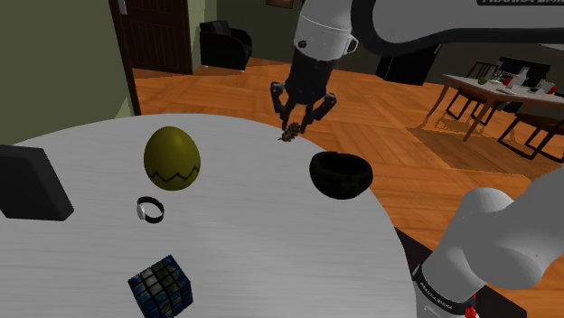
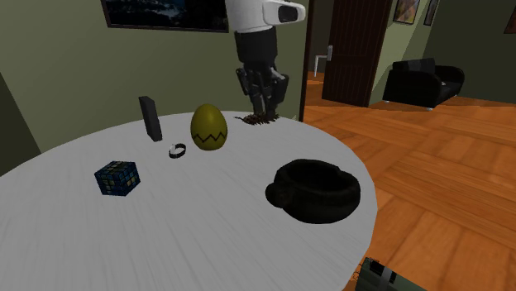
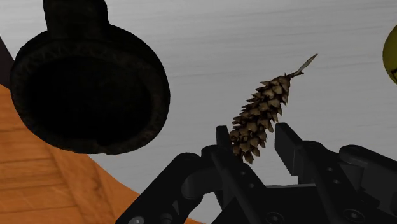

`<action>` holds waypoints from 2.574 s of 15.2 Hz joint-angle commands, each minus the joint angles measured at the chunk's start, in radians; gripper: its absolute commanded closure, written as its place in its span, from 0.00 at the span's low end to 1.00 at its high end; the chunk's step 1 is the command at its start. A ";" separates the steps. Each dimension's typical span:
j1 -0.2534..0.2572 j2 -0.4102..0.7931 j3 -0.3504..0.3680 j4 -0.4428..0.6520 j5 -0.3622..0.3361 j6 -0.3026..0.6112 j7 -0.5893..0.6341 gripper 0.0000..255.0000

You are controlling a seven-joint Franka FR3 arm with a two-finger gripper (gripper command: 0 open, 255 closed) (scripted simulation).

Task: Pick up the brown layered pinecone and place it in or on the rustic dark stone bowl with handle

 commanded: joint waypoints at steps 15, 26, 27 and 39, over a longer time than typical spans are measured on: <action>0.003 -0.426 -0.169 -0.362 0.000 -0.047 -0.185 1.00; 0.008 -0.449 -0.164 -0.517 0.002 0.085 -0.169 1.00; 0.008 -0.448 -0.164 -0.517 0.002 0.085 -0.169 1.00; 0.008 -0.448 -0.164 -0.516 0.002 0.085 -0.169 0.00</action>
